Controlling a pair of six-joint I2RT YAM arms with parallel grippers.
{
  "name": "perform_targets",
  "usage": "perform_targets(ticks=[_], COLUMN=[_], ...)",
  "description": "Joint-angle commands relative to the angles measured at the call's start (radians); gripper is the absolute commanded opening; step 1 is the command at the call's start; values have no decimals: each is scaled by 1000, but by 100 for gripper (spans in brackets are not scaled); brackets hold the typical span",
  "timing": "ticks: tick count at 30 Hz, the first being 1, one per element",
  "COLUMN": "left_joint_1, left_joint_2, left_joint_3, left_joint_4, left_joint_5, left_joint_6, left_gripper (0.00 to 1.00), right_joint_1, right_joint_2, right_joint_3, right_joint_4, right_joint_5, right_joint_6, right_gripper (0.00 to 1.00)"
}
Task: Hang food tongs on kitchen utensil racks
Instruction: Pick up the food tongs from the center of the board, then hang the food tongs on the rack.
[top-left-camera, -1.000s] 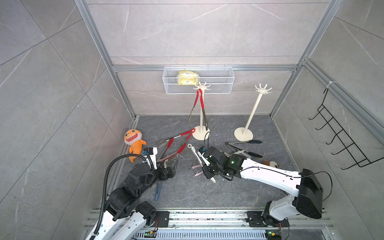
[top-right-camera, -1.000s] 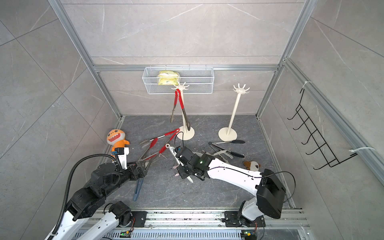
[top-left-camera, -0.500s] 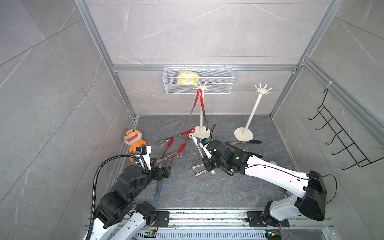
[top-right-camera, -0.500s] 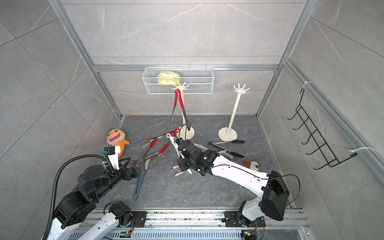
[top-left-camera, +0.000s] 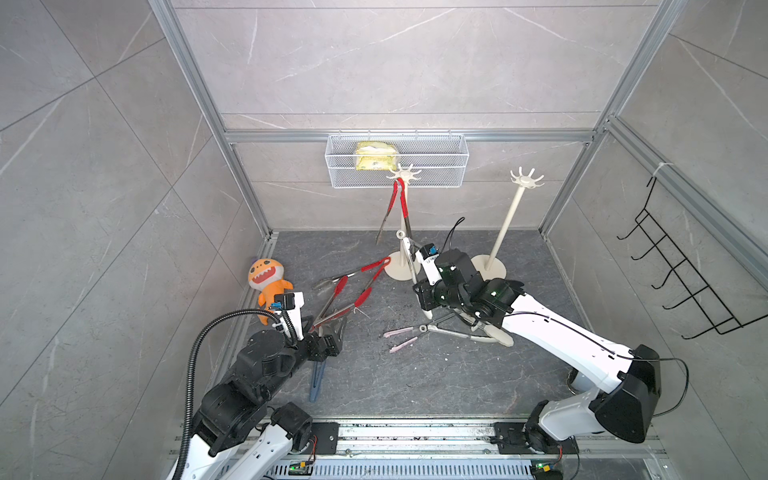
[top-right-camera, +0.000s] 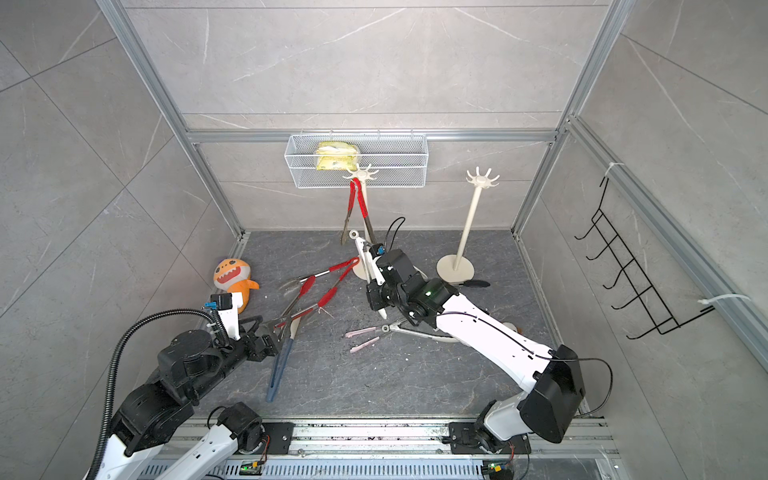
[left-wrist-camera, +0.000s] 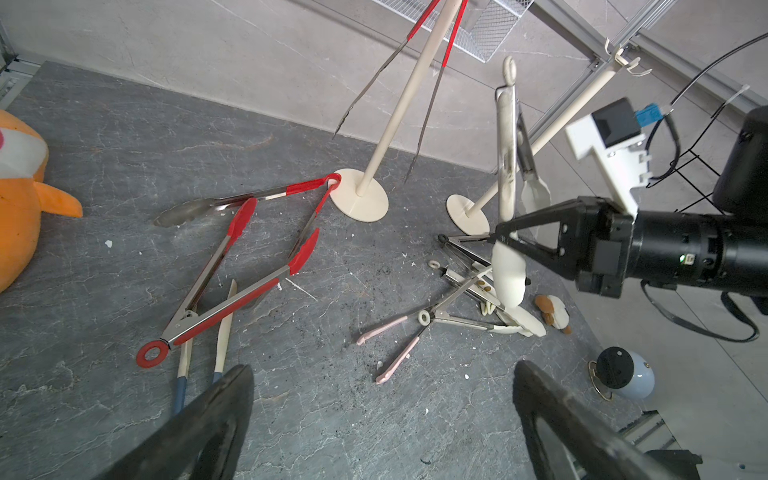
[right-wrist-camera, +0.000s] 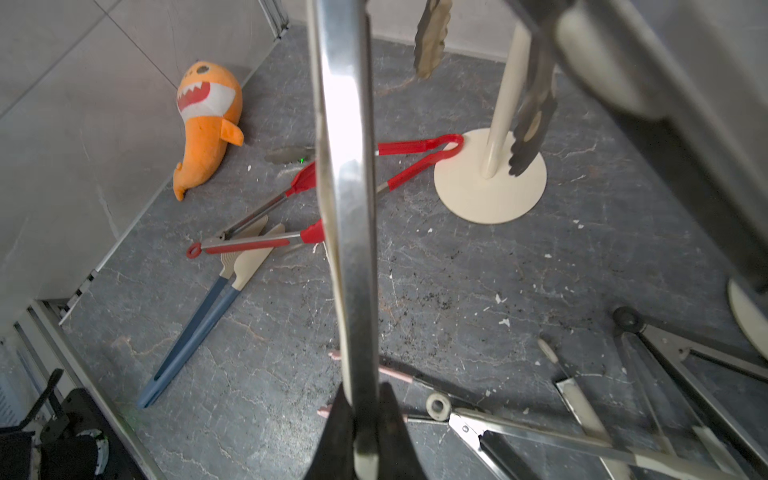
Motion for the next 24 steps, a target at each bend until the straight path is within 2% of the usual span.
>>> perform_targets(ticks=[1, 16, 24], left_joint_1=[-1, -3, -2], left_joint_2=[-1, -1, -27], left_joint_3=[-12, -31, -36], left_joint_4=[20, 21, -5], left_joint_5=[14, 12, 4], left_joint_6=[-5, -25, -45], left_gripper=[100, 100, 100], right_joint_1=[-35, -139, -173], right_joint_2=[4, 178, 258], right_joint_3=[64, 331, 421], right_joint_4=[52, 45, 41], right_joint_5=[-26, -46, -77], right_joint_6=[-6, -27, -27], right_gripper=[4, 3, 3])
